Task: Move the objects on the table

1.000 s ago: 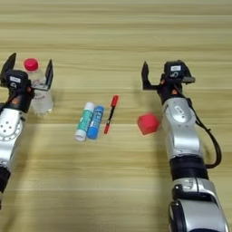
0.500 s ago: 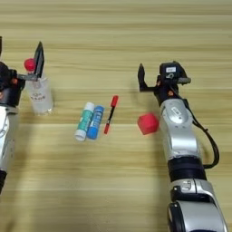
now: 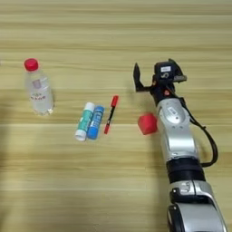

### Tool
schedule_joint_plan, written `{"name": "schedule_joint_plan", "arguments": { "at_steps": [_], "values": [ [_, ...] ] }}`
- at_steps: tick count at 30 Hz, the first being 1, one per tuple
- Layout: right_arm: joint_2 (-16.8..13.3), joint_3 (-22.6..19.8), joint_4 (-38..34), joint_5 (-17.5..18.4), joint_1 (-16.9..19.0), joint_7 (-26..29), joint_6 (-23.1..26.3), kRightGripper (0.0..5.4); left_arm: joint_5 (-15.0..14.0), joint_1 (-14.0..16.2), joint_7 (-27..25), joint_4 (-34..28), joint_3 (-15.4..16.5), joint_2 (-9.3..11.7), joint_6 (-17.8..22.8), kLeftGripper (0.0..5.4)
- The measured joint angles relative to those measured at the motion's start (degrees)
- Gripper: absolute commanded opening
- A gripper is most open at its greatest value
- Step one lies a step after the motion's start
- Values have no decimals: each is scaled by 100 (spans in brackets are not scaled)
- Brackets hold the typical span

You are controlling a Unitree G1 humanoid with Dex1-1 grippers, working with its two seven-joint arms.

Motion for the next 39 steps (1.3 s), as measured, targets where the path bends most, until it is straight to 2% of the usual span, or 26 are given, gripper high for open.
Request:
{"name": "schedule_joint_plan", "arguments": {
  "at_steps": [5, 9, 13, 22, 31, 39],
  "values": [
    [10, 122, -248, -92, 122, 32, 24, 540, 172, -185, 165, 667, 17, 130, 211, 537],
    [7, 214, -323, -194, 188, 34, 51, 540, 182, -320, 180, 1172, 23, 199, 361, 537],
    [-39, 215, -641, -210, 420, 131, 225, 540, 185, -335, 178, 1474, -3, 202, 419, 537],
    [-250, 280, -1264, -204, 1112, 640, 742, 540, 184, -390, 206, 1684, -25, 212, 414, 537],
    [-452, 280, -1625, -21, 1441, 1127, 1276, 540, 198, -401, 290, 1730, -49, 214, 413, 537],
    [-603, 277, -1570, -18, 1548, 1265, 1398, 540, 223, -438, 295, 1871, -111, 214, 419, 537]
  ]
}}
